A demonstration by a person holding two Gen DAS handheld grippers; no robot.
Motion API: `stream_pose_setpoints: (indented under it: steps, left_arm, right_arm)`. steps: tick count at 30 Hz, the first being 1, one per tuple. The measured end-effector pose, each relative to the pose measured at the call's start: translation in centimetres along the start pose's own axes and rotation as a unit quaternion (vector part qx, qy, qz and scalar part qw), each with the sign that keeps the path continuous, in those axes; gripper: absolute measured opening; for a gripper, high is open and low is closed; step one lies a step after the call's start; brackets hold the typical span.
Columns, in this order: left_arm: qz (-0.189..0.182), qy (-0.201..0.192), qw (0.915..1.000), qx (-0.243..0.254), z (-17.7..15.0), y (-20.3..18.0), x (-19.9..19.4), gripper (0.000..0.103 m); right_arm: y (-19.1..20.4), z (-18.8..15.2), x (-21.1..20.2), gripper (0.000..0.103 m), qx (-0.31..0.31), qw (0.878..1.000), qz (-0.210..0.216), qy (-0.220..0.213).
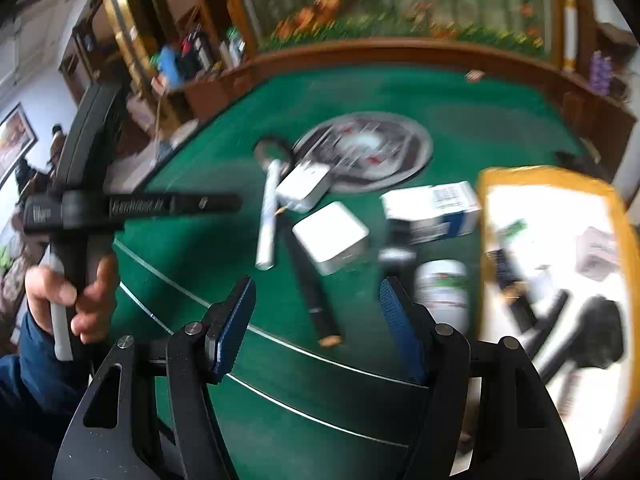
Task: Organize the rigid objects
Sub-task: 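Grasp a black marker with the right tool while the left tool grasps a white tube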
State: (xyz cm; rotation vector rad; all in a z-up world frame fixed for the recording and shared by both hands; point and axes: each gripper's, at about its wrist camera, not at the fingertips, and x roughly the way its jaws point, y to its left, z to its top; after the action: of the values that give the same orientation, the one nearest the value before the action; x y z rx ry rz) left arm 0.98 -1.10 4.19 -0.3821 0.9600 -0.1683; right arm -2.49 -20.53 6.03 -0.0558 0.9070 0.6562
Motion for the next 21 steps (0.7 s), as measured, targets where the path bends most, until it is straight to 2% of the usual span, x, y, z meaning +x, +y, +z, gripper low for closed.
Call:
stream_pose_setpoints:
  steps: [2, 3, 4, 8, 12, 15, 18, 21]
  left_arm:
    - [0.001, 0.008, 0.9999, -0.010, 0.2, 0.7, 0.6, 0.018]
    - [0.006, 0.014, 0.9998, -0.014, 0.4, 0.8, 1.1, 0.018]
    - [0.009, 0.016, 0.9997, -0.015, 0.5, 1.0, 1.3, 0.018]
    - [0.004, 0.022, 0.9996, -0.020, 1.1, 0.9, 2.2, 0.018]
    - [0.018, 0.021, 0.9994, -0.023, 1.7, 0.8, 2.9, 0.018]
    - [0.024, 0.025, 0.9991, -0.026, 2.2, 0.8, 3.5, 0.018]
    - [0.030, 0.033, 0.9988, -0.022, 2.5, 0.7, 4.3, 0.019]
    - [0.040, 0.036, 0.9985, -0.008, 2.5, 0.4, 5.1, 0.025]
  right_arm:
    - [0.7, 0.1, 1.9, 0.063, -0.016, 1.000, 0.000, 0.024]
    - [0.8, 0.1, 2.9, 0.045, -0.020, 0.999, -0.015, 0.035]
    - [0.8, 0.2, 3.9, 0.033, -0.023, 0.998, -0.023, 0.047]
    - [0.4, 0.2, 6.2, 0.033, -0.016, 0.997, -0.038, 0.065]
    - [1.4, 0.6, 7.4, 0.033, -0.047, 0.995, -0.059, 0.061]
    - [3.1, 0.4, 7.6, 0.014, -0.097, 0.991, -0.077, 0.055]
    - [3.9, -0.5, 6.9, 0.014, -0.109, 0.991, -0.059, 0.056]
    - [4.0, -1.7, 5.8, 0.014, -0.108, 0.991, -0.062, 0.054]
